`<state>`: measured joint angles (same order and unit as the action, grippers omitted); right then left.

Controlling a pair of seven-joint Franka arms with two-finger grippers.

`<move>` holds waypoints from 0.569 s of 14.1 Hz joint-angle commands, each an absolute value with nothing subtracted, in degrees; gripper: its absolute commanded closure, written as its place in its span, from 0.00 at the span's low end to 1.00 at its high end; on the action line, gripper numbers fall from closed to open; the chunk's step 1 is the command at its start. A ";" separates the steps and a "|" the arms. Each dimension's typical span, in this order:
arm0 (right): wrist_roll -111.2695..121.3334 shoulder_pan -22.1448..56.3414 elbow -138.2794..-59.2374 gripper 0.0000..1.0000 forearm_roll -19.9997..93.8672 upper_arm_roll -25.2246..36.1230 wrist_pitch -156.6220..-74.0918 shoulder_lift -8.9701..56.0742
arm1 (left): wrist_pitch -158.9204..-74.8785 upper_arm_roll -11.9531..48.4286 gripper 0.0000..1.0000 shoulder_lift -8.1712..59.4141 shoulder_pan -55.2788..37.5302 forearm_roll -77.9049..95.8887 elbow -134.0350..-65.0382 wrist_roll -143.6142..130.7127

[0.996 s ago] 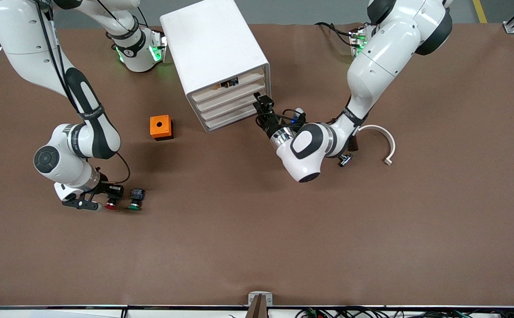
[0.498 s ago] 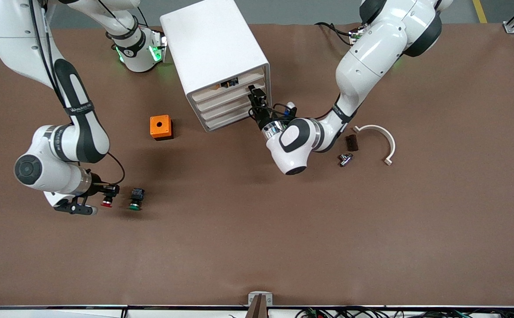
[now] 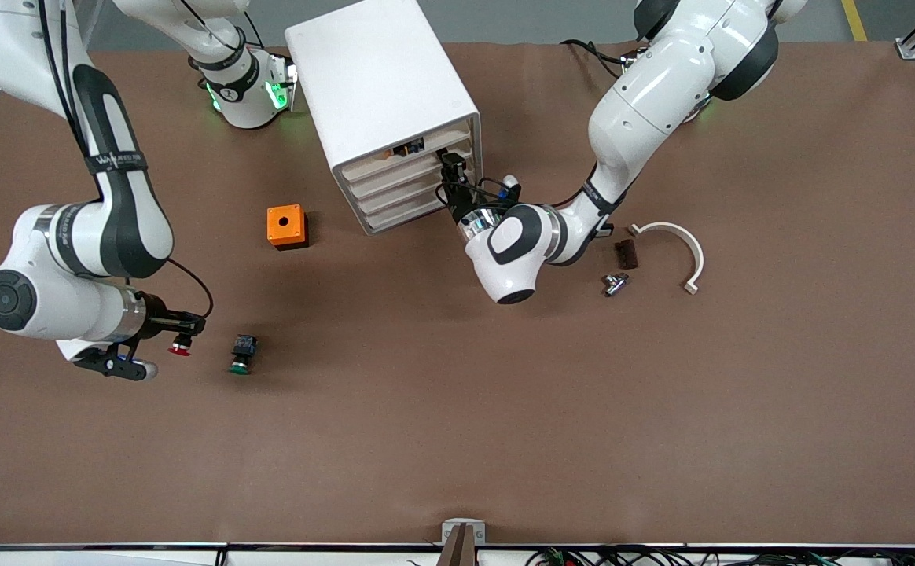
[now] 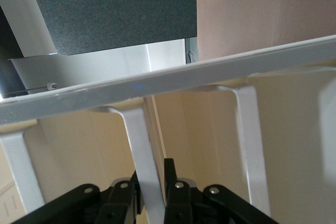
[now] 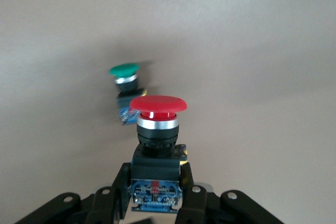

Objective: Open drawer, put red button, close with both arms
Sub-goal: 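Lift the red button with the right gripper while the left gripper pulls the drawer open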

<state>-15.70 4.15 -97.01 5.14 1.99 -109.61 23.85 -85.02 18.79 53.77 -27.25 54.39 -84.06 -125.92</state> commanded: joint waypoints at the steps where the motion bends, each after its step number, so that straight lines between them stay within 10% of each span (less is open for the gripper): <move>1: -22.30 6.23 -97.73 1.00 6.85 2.02 -106.18 19.79 | -84.38 18.90 0.87 54.49 -27.25 55.37 -83.14 -126.56; 8: -37.68 11.86 -97.73 1.00 6.85 2.11 -99.41 12.75 | -84.64 18.37 0.88 54.23 -25.76 55.37 -82.71 -126.47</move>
<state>-34.01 10.92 -96.91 6.01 1.81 -101.18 15.54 -84.87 18.66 53.78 -26.67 54.50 -83.88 -126.09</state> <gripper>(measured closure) 0.595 0.877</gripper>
